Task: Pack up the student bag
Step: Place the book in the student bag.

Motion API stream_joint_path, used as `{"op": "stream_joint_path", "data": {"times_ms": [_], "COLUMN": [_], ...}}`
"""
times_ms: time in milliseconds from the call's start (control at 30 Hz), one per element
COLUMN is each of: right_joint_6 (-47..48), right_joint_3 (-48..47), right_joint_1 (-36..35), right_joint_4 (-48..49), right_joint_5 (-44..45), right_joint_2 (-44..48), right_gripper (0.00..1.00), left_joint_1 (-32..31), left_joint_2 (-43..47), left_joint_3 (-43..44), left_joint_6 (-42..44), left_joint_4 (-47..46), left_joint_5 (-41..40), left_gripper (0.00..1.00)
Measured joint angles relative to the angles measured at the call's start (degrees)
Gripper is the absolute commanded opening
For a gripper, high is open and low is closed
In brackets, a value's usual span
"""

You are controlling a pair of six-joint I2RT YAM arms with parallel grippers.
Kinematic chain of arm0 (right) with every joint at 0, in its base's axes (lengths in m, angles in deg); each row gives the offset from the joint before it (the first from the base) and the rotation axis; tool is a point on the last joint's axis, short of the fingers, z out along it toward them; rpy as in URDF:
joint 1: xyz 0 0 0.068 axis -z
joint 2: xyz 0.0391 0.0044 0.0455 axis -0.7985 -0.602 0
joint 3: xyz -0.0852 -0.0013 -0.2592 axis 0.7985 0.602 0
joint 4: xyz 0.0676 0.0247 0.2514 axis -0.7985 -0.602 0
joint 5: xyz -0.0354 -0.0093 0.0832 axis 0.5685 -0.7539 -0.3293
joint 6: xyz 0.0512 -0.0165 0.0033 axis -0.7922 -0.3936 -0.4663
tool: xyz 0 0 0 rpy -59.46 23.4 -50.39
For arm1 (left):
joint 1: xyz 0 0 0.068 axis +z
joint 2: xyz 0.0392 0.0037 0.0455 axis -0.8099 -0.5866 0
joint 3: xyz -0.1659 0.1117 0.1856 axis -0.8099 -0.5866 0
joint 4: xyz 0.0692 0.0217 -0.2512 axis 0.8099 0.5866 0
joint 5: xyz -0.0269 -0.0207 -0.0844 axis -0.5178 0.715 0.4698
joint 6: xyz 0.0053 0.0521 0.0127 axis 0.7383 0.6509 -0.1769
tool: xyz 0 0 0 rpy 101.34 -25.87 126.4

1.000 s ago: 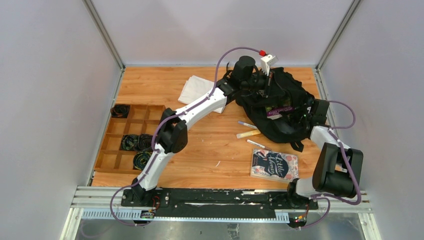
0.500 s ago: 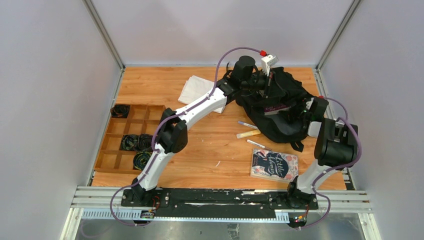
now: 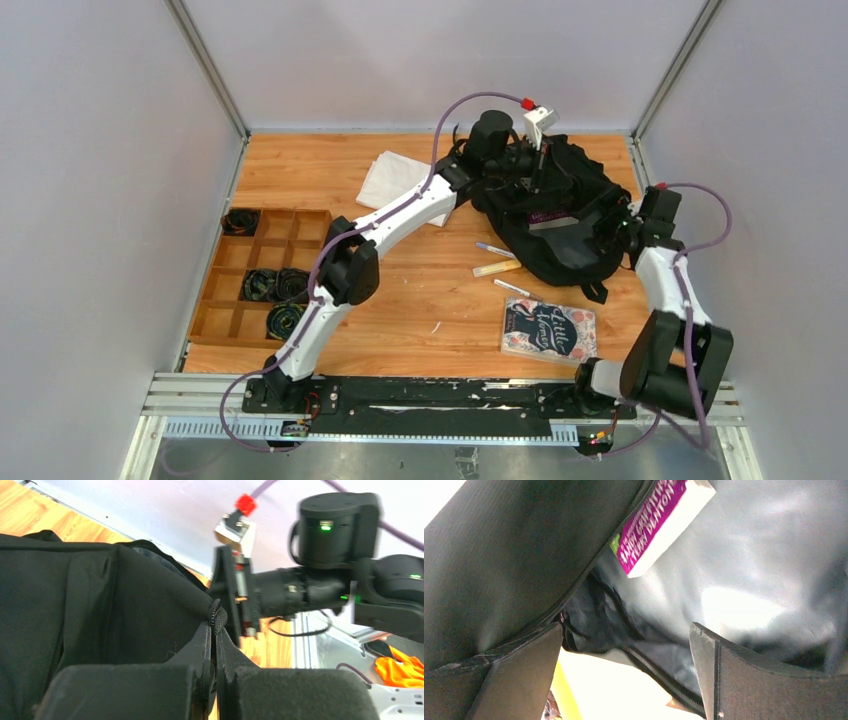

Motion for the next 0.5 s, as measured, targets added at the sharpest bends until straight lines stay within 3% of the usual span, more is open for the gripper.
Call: {"op": "stream_joint_path", "data": {"times_ms": [267,367,500], "right_joint_6": [11.54,13.79,15.61], "right_joint_3": [-0.07,0.55,3.67], "right_joint_1": [1.31,1.31,1.29], "right_joint_4": [-21.05,-24.85,-28.26], "right_joint_5": [2.71,1.73,-1.01], "right_joint_2": [22.84,32.85,42.91], "right_gripper": [0.97,0.84,0.57], "left_joint_1": [0.00,0.00,0.00], "left_joint_2": [-4.00,-5.11,-6.34], "left_joint_3": [7.17,9.03,10.86], "left_joint_6": [0.90,0.46,-0.04], "left_joint_4": [0.90,0.28,-1.20], "left_joint_5": [-1.42,-2.32,-3.78], "left_gripper": [0.00,0.00,0.00]}}
